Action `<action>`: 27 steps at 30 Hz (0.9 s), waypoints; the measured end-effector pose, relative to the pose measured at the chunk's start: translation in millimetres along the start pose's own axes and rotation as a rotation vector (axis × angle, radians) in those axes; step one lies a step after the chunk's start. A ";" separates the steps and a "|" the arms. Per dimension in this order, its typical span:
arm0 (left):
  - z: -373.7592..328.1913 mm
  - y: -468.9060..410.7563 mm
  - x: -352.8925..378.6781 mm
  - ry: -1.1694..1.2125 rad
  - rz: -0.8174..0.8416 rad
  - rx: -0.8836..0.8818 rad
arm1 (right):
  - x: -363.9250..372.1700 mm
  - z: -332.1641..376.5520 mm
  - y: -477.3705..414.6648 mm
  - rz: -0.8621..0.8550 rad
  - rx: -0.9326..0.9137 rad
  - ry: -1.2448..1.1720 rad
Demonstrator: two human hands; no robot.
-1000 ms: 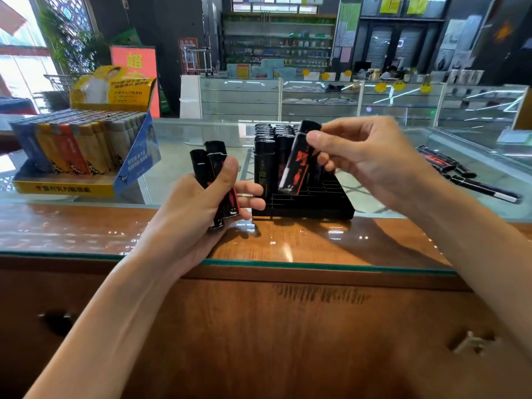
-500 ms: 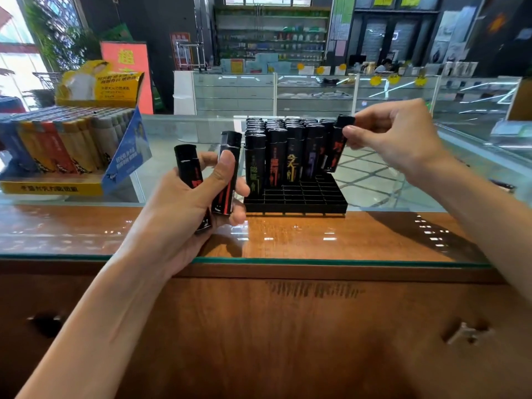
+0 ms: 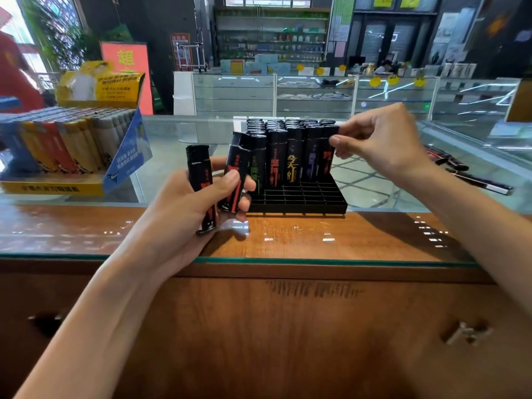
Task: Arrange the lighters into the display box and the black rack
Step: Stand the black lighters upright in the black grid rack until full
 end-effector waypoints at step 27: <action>-4.6 5.0 6.0 -0.053 0.058 0.009 | 37.5 75.1 32.7 0.393 0.080 -0.706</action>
Point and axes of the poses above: each hand's wrist, its own y-axis away from the middle knuckle, its own x-axis out of the palm, z = x × y, the point moved 1 cm from there along -y, towards the middle knuckle, and after that the axes turned 3 degrees about z, right-handed, at the moved point
